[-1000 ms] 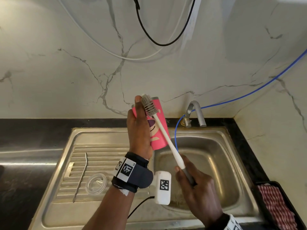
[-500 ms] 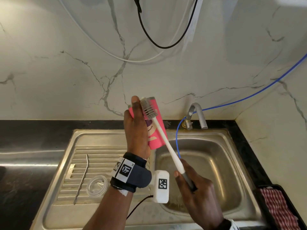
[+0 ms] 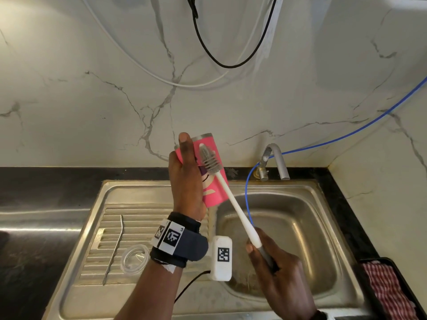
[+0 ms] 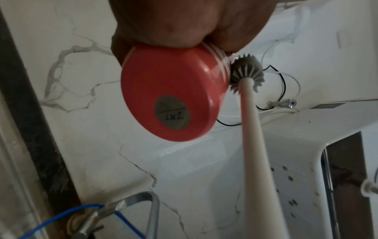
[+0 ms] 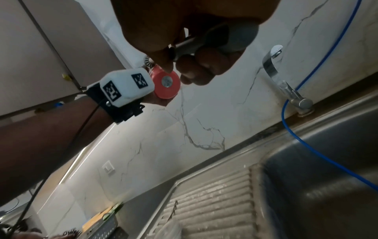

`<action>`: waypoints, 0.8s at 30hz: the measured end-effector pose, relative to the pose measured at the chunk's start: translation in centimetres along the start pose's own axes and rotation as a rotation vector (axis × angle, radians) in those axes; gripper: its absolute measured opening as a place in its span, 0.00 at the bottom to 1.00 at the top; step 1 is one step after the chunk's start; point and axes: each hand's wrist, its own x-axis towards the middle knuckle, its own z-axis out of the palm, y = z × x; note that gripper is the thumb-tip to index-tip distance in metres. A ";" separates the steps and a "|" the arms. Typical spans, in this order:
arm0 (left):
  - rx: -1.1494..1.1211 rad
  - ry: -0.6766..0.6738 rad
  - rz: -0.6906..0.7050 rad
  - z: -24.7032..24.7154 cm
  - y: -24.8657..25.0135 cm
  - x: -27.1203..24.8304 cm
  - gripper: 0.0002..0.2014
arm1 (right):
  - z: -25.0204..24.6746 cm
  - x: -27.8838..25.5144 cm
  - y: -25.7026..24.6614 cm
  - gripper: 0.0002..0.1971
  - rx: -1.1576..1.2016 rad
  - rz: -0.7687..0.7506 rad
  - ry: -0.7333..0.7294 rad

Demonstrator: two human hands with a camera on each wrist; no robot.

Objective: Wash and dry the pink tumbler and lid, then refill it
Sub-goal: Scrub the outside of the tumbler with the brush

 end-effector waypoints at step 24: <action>-0.013 -0.073 -0.075 0.4 0.2 -1.1 0.41 | -0.6 0.8 -0.3 0.16 0.029 0.102 0.019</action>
